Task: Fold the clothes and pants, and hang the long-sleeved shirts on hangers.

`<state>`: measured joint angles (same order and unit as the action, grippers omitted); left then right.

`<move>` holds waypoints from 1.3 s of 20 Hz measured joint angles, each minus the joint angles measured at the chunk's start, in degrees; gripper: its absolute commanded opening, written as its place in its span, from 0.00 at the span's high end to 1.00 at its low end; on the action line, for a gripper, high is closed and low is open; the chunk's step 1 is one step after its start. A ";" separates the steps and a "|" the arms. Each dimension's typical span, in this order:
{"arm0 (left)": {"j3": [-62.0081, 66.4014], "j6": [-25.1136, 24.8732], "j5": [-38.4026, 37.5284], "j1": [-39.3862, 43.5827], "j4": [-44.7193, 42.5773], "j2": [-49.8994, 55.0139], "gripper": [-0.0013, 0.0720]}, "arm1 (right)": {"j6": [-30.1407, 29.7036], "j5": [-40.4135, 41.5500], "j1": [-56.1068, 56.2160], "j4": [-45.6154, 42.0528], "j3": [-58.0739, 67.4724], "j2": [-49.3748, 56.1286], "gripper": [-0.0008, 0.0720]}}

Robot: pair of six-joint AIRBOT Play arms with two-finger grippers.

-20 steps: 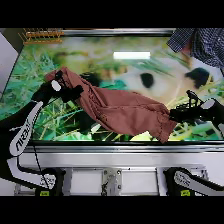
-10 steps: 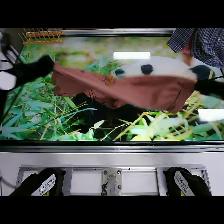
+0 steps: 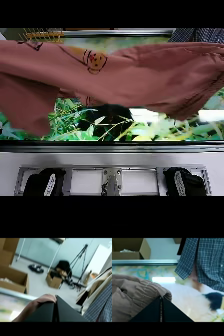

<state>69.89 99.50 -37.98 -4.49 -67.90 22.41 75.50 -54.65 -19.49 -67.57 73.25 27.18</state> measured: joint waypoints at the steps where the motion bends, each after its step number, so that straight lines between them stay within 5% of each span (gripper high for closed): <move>1: 0.00 0.00 0.35 -0.04 0.00 -1.60 0.98 | 0.63 0.02 0.00 -0.17 0.09 -0.94 0.96; 7: 0.02 0.00 -2.60 -0.04 0.07 2.89 0.98 | 5.64 -6.21 0.00 -0.83 0.28 0.57 0.96; 11: 0.31 -0.61 -4.04 2.56 0.24 18.95 0.98 | 8.52 -12.11 0.07 -2.10 0.26 11.52 0.96; 14: 5.22 -2.19 0.94 6.45 0.35 36.83 0.96 | 9.35 -8.48 0.09 -5.22 0.48 23.56 0.96; 15: 8.85 -2.58 2.08 7.69 0.44 43.67 0.54 | 9.64 -6.16 0.09 -5.81 0.96 27.36 0.89; 16: 12.76 -2.82 2.25 8.63 0.42 49.59 0.06 | 9.79 -4.11 0.04 -6.25 1.70 30.82 0.61; 17: 17.70 -2.99 1.70 9.44 0.37 55.63 0.01 | 9.88 -2.29 -0.02 -6.62 2.86 34.25 0.24; 18: 22.58 -2.99 0.00 9.86 0.37 60.70 0.06 | 9.94 -1.05 -0.17 -6.86 4.20 37.11 0.14; 22: 36.50 -2.08 -12.09 8.02 -0.22 73.05 0.06 | 9.99 0.66 -1.79 -7.30 7.08 41.22 0.16; 26: 30.95 -1.64 -21.31 3.80 -3.32 72.50 0.06 | 8.04 -4.09 -6.62 -7.98 1.42 38.97 0.15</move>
<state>100.84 97.86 -59.29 -0.69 -71.22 94.91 83.55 -58.74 -26.11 -75.55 74.67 66.15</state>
